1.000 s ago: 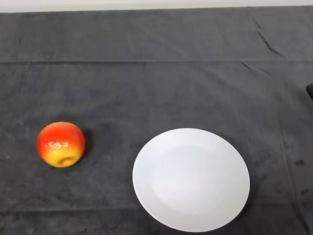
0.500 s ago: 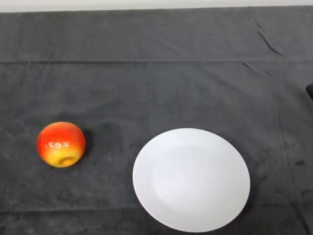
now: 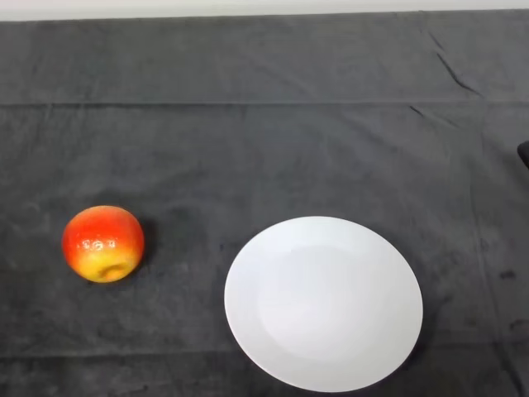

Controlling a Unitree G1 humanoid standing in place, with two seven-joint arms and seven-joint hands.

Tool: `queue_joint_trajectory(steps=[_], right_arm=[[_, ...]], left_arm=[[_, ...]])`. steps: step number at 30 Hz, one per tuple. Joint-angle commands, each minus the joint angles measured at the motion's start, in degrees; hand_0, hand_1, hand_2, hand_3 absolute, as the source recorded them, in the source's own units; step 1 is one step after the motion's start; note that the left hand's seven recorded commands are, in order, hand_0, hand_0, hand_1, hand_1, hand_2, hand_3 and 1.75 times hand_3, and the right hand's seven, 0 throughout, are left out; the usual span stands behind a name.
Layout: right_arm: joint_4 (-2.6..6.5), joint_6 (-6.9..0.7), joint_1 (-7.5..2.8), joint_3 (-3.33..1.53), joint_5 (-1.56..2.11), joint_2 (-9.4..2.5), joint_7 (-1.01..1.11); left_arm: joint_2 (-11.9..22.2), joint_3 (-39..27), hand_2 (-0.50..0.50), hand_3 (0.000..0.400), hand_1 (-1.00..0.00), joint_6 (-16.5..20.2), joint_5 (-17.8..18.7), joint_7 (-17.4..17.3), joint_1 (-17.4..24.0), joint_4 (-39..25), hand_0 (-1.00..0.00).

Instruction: Move the apple to the plate

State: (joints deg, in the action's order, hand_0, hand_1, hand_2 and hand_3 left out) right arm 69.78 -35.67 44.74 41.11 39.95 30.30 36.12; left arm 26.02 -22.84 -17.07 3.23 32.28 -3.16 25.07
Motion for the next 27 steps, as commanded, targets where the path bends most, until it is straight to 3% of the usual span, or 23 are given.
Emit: queue_joint_trajectory(steps=[1,27], right_arm=[[-0.35,0.08,0.01,0.65,-0.03,1.63,-0.12],[-0.97,0.10,-0.24,0.59,0.04,1.39,-0.41]], left_arm=[[-0.08,1.43,0.00,0.000,0.00,1.43,-1.33,-0.06,1.29,-3.88,0.00],[-3.04,13.88,0.00,0.000,0.00,14.38,-5.79,-2.68,-0.43,-15.91,0.00]])
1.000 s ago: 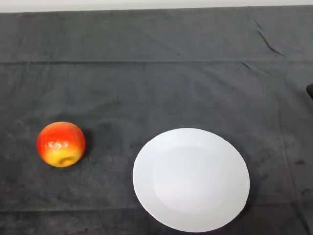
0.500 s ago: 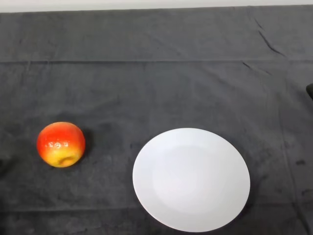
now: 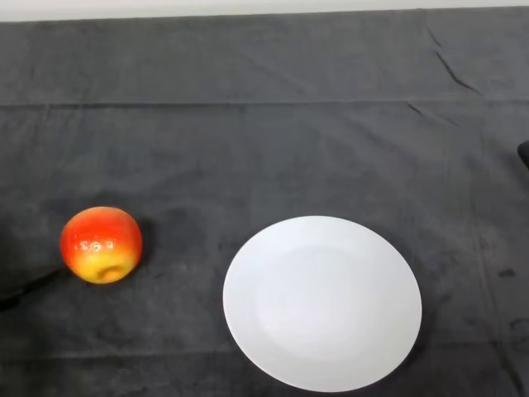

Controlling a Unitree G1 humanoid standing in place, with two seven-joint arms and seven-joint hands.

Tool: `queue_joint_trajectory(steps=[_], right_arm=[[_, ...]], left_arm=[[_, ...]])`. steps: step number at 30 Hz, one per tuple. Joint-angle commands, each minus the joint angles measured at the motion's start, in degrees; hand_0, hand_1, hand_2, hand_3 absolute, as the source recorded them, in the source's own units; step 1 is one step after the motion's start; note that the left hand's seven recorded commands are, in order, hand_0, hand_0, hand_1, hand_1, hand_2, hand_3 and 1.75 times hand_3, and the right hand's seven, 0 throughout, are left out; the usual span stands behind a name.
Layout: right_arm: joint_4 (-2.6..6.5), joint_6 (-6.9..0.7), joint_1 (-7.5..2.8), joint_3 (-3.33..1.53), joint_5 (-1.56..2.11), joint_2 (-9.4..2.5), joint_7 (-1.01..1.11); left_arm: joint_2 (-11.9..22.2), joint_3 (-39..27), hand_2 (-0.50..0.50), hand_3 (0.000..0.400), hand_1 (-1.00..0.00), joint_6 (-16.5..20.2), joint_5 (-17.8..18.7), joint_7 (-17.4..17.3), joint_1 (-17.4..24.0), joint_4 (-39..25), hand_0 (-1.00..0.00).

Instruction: Move the apple to the plate

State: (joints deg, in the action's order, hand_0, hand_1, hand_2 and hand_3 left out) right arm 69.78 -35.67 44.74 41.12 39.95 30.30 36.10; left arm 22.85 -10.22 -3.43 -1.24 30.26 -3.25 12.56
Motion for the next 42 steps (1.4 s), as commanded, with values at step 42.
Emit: queue_joint_trajectory(steps=[42], right_arm=[[-1.27,0.05,-0.37,0.54,0.19,1.29,-0.59]], left_arm=[[-2.96,18.33,0.00,0.000,0.00,5.25,-3.73,-3.01,-14.80,4.27,0.00]])
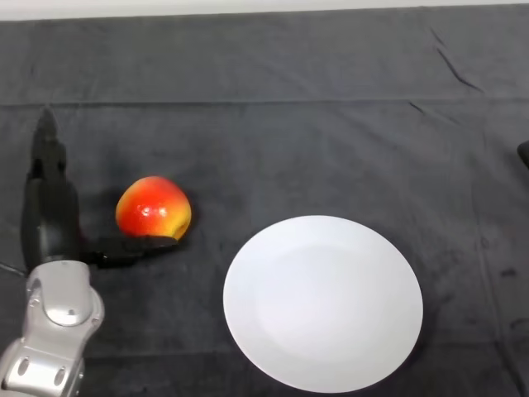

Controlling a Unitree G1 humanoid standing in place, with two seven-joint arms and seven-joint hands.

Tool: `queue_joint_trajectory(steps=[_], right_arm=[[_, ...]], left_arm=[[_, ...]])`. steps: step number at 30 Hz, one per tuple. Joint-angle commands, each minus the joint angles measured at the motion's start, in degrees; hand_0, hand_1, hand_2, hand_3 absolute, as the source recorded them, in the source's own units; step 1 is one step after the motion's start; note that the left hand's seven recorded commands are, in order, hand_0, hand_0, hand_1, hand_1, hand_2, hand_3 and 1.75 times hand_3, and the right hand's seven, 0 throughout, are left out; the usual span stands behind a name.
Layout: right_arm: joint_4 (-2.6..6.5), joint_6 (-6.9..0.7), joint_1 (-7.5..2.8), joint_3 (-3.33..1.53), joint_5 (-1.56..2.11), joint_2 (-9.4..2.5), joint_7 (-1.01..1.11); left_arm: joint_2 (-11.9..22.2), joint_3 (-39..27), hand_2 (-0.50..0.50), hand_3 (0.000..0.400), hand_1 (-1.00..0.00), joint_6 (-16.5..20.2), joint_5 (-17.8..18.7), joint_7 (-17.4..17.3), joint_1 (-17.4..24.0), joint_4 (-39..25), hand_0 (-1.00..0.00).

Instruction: Move the apple to the plate

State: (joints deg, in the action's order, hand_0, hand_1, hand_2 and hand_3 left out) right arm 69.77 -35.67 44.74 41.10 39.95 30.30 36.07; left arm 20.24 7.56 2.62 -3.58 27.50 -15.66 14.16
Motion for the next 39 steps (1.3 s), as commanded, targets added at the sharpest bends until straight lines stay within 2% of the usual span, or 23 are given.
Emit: queue_joint_trajectory(steps=[1,10,27,28,29,30,31,32,39], right_arm=[[-1.26,0.05,-0.36,0.55,0.20,1.30,-0.56],[-1.22,0.04,-0.34,0.55,0.22,1.32,-0.56],[-1.10,0.02,-0.30,0.55,0.25,1.38,-0.53],[-1.09,0.01,-0.29,0.55,0.25,1.39,-0.52],[-1.09,0.01,-0.29,0.55,0.25,1.39,-0.52],[-1.08,0.01,-0.29,0.55,0.26,1.39,-0.52],[-1.07,0.01,-0.28,0.55,0.26,1.40,-0.51],[-1.06,0.01,-0.28,0.55,0.26,1.40,-0.51],[-1.02,0.01,-0.26,0.54,0.26,1.41,-0.49]], left_arm=[[-0.47,0.99,0.00,0.000,0.00,-1.02,-1.43,-0.27,-2.68,3.22,0.00],[-1.20,4.50,0.00,0.000,0.00,-2.38,-1.38,-0.92,-4.89,7.21,0.00],[-2.43,10.62,-0.01,0.005,0.00,-2.40,-0.83,-1.93,-8.80,12.18,-0.01],[-2.36,10.90,-0.22,0.176,0.00,-2.41,-0.76,-2.10,-8.94,12.37,-0.44],[-2.28,11.10,-0.27,0.270,-0.13,-2.42,-0.71,-2.24,-9.04,12.51,-0.67],[-2.18,11.27,-0.25,0.400,-0.50,-2.43,-0.65,-2.39,-9.11,12.61,-1.00],[-2.07,11.40,-0.10,0.400,-0.80,-2.43,-0.61,-2.53,-9.18,12.68,-1.00],[-1.95,11.53,0.00,0.400,-1.00,-2.42,-0.57,-2.66,-9.23,12.72,-1.00],[-1.48,12.23,0.00,0.400,-1.00,-2.12,-0.74,-2.81,-9.29,12.51,-1.00]])
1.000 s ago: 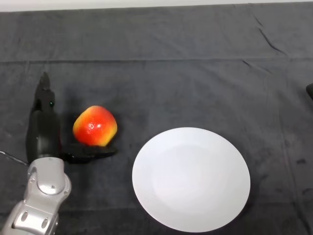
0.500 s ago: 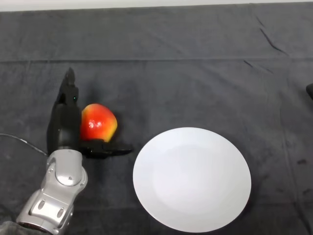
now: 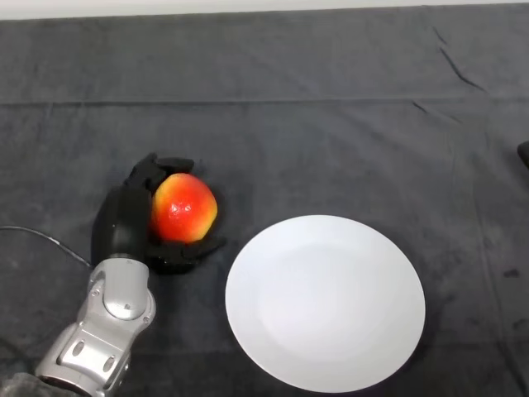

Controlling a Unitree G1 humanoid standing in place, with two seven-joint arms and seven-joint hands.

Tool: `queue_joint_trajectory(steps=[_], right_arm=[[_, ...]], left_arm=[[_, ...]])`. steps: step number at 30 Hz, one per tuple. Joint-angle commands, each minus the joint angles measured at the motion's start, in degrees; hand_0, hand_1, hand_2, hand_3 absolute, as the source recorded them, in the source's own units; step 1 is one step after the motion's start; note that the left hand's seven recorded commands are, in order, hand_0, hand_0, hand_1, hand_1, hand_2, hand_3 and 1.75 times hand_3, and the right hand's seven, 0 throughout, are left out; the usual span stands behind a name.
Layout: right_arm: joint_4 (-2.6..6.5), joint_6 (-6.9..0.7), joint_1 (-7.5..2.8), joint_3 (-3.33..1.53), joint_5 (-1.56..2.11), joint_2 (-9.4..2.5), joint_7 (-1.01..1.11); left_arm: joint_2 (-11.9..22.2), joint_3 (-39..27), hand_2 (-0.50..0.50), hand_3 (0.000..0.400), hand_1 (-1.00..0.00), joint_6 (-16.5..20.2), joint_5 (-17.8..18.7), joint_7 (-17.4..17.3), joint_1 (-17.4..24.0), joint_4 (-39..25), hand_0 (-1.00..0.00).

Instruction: Move the apple to the plate

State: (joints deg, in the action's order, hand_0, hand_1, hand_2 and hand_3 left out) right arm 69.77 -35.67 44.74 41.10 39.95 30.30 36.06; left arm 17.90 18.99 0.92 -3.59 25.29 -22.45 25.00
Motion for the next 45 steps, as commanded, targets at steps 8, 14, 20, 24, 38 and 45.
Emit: queue_joint_trajectory(steps=[8,14,20,24,38,45], right_arm=[[-0.99,0.01,-0.25,0.54,0.27,1.43,-0.47],[-0.99,0.02,-0.26,0.54,0.27,1.43,-0.46],[-1.00,0.02,-0.26,0.53,0.27,1.41,-0.47],[-1.02,0.03,-0.27,0.52,0.27,1.41,-0.47],[-1.03,0.04,-0.28,0.51,0.27,1.41,-0.48],[-1.00,0.03,-0.26,0.51,0.28,1.42,-0.47]], left_arm=[[1.28,1.25,0.00,0.400,-1.00,1.24,-1.25,-0.22,-2.51,-0.40,-1.00],[2.57,0.65,0.00,0.400,-1.00,4.02,-1.63,-0.53,-1.99,-5.20,-1.00],[3.58,-0.01,0.00,0.400,-1.00,7.53,-2.55,-0.48,-0.89,-11.86,-1.00],[3.54,0.26,0.00,0.400,-1.00,10.03,-3.60,-0.02,-0.01,-16.47,-1.00],[1.60,6.94,0.00,0.400,-1.00,16.33,-7.63,0.54,1.55,-26.93,-1.00],[1.42,11.01,0.00,0.400,-1.00,16.45,-8.30,-0.71,1.30,-26.88,-1.00]])
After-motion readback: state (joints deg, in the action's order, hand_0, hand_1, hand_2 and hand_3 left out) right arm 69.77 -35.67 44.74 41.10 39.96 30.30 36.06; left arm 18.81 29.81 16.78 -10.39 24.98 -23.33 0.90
